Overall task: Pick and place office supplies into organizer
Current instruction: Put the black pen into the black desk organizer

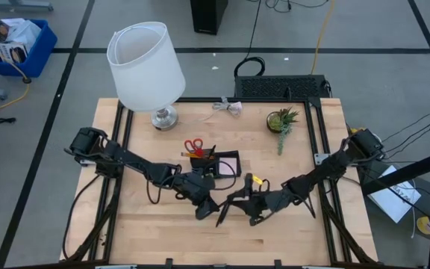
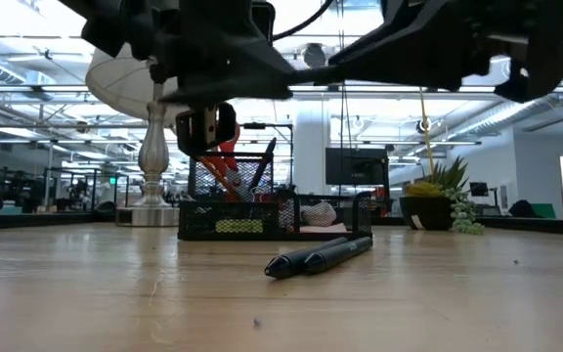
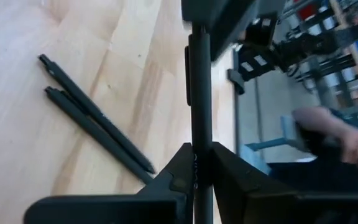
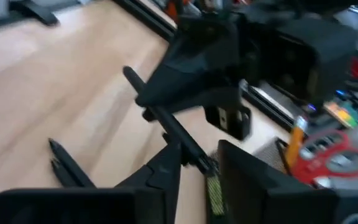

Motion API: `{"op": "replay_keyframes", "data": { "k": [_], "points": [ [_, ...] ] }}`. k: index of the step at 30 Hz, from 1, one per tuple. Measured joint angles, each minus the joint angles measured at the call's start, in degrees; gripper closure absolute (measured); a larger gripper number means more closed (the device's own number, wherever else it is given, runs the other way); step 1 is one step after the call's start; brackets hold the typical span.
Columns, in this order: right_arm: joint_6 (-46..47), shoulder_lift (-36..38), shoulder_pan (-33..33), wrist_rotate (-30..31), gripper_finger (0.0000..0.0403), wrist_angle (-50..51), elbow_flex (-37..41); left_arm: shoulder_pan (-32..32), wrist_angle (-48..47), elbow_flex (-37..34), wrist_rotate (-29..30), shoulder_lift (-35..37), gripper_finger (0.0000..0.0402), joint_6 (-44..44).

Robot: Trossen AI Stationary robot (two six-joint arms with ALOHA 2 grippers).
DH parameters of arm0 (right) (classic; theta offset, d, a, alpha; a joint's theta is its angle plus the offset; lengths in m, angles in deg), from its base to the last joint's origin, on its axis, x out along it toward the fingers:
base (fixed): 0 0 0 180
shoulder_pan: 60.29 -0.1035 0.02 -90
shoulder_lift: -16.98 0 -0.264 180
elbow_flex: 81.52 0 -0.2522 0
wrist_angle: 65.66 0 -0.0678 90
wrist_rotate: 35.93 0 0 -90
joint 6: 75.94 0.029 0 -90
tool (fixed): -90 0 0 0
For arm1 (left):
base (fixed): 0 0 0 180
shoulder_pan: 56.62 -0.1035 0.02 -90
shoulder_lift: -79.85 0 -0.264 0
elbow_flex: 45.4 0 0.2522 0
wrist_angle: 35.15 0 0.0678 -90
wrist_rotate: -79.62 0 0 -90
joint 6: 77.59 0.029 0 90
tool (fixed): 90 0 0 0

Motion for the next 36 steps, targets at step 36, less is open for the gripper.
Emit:
{"op": "replay_keyframes", "data": {
  "k": [36],
  "points": [
    [0.0,0.7,-9.9,25.0,0.0285,0.9,0.0,5.3,-2.1,0.0,38.0,0.5,0.0367,16.7]
  ]
}}
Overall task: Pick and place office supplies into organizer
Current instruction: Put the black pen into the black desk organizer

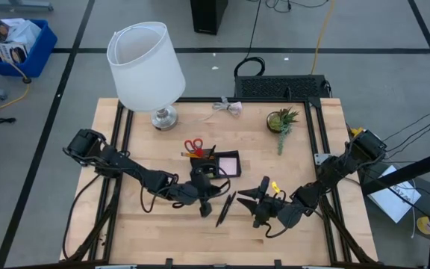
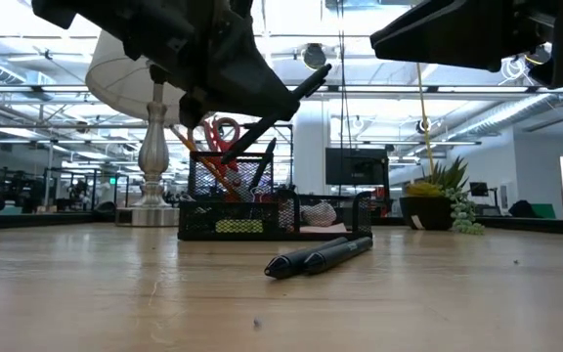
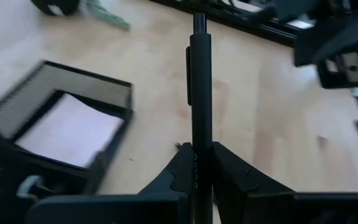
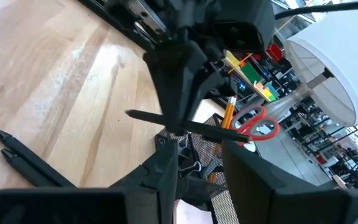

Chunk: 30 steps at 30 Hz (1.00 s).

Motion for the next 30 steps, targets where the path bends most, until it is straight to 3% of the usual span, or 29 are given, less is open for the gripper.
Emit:
{"op": "replay_keyframes", "data": {
  "k": [3,8,11,17,23,27,30],
  "points": [
    [0.0,0.0,0.0,1.0,0.0289,0.0,0.0,0.0,-0.1,0.0,3.1,0.0,0.0367,1.3],
    [1.0,0.0,-0.3,10.5,0.0295,0.0,0.0,0.1,-1.5,0.0,8.1,0.0,0.0361,0.7],
    [1.4,0.0,-0.4,12.9,0.0296,0.0,0.1,0.2,-2.1,0.0,10.4,0.0,0.0367,0.9],
    [3.3,0.0,-0.4,13.1,0.0297,0.0,1.7,0.3,-2.5,-0.1,13.3,2.8,0.0367,2.9],
    [4.5,0.0,-0.3,13.1,0.0295,-0.2,2.9,1.4,-3.0,-5.0,19.0,11.0,0.0367,4.6],
    [4.3,0.0,-0.3,13.1,0.0298,-1.5,3.4,1.0,2.3,-11.2,20.7,17.8,0.0367,6.3],
    [4.1,0.0,0.0,13.1,0.0296,-2.5,3.6,-0.1,11.9,-16.3,20.8,21.5,0.0364,11.4]
  ]
}}
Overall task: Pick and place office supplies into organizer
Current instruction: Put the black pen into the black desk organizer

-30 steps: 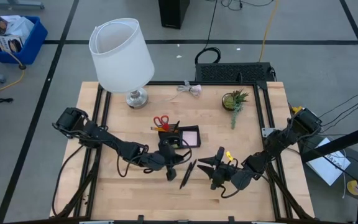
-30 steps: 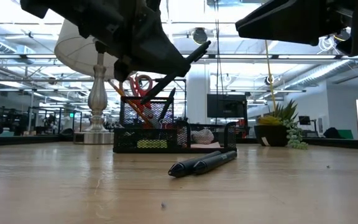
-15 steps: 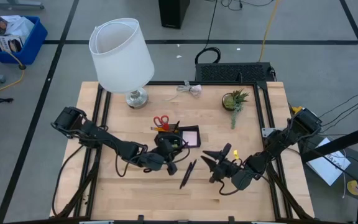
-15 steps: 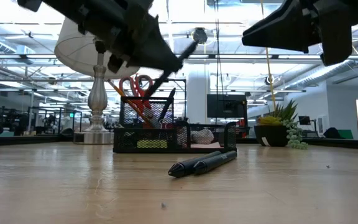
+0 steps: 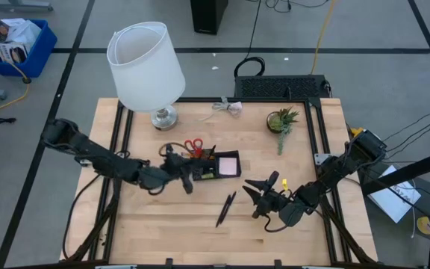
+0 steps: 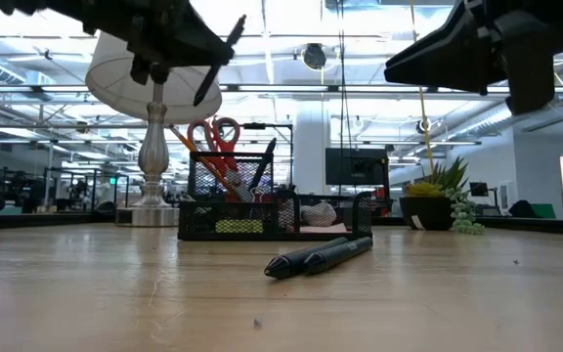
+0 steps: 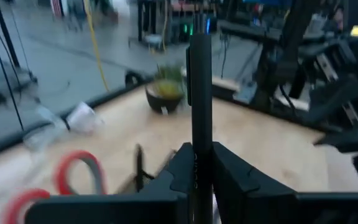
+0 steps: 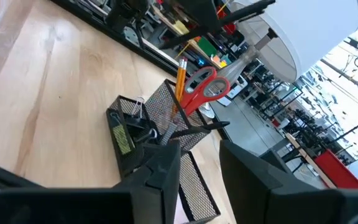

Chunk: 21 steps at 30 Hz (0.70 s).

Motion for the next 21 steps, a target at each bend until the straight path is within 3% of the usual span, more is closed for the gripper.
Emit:
{"op": "replay_keyframes", "data": {
  "k": [4,7,15,21],
  "points": [
    [0.0,0.0,0.5,-0.1,0.0297,-0.6,0.0,-1.6,13.1,-5.9,0.7,1.5,0.0361,9.5],
    [0.0,0.0,0.7,-0.1,0.0298,-0.6,0.0,-3.6,20.6,-9.1,-2.2,1.5,0.0366,14.4],
    [0.5,0.0,1.3,-0.1,0.0298,-0.6,0.0,-10.2,23.0,-11.1,-10.6,-1.0,0.0355,15.4],
    [0.5,0.0,1.3,-0.1,0.0297,-0.6,0.0,-12.8,24.2,-11.1,-12.0,-4.4,0.0364,15.5]
  ]
}}
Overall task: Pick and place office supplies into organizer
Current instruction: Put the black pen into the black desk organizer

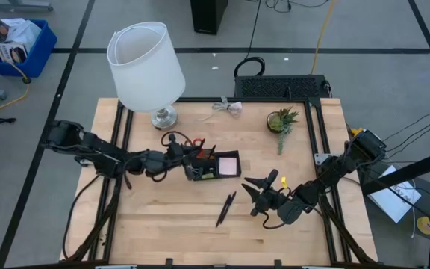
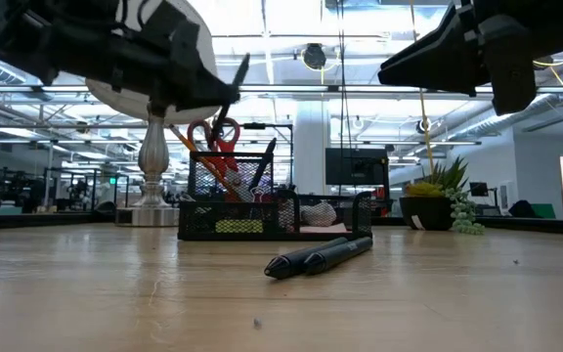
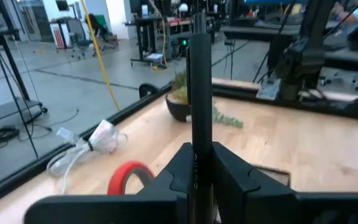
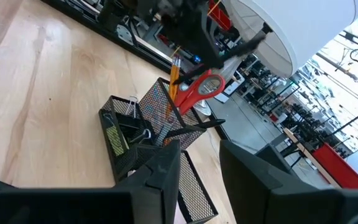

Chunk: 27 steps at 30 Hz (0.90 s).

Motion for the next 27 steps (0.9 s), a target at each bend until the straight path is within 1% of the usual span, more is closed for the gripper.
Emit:
{"op": "replay_keyframes", "data": {
  "k": [3,7,10,18,21,26,27],
  "points": [
    [0.1,0.0,0.0,0.0,0.0298,0.0,0.0,-0.8,1.5,0.0,-1.8,-2.1,0.0352,-1.4],
    [0.2,0.0,0.0,0.0,0.0296,0.0,0.0,-1.7,1.5,0.0,-1.8,-3.7,0.0325,-3.2],
    [0.2,0.0,0.0,0.0,0.0297,0.0,0.0,-2.1,1.4,0.0,-1.6,-4.1,0.0316,-3.6],
    [1.3,0.0,0.0,0.0,0.0296,0.1,0.0,-2.0,1.6,0.0,-1.5,-4.1,0.0312,-4.8],
    [1.4,0.0,0.0,0.0,0.0298,0.1,0.0,-1.7,1.6,0.0,-1.6,-4.1,0.0312,-6.8],
    [3.9,0.0,0.0,-0.2,0.0296,2.7,0.0,-0.6,1.6,0.0,-4.3,-4.1,0.0312,-7.9],
    [4.6,0.0,0.0,-1.3,0.0296,3.7,0.0,-0.3,1.6,0.0,-4.4,-4.1,0.0312,-8.3]
  ]
}}
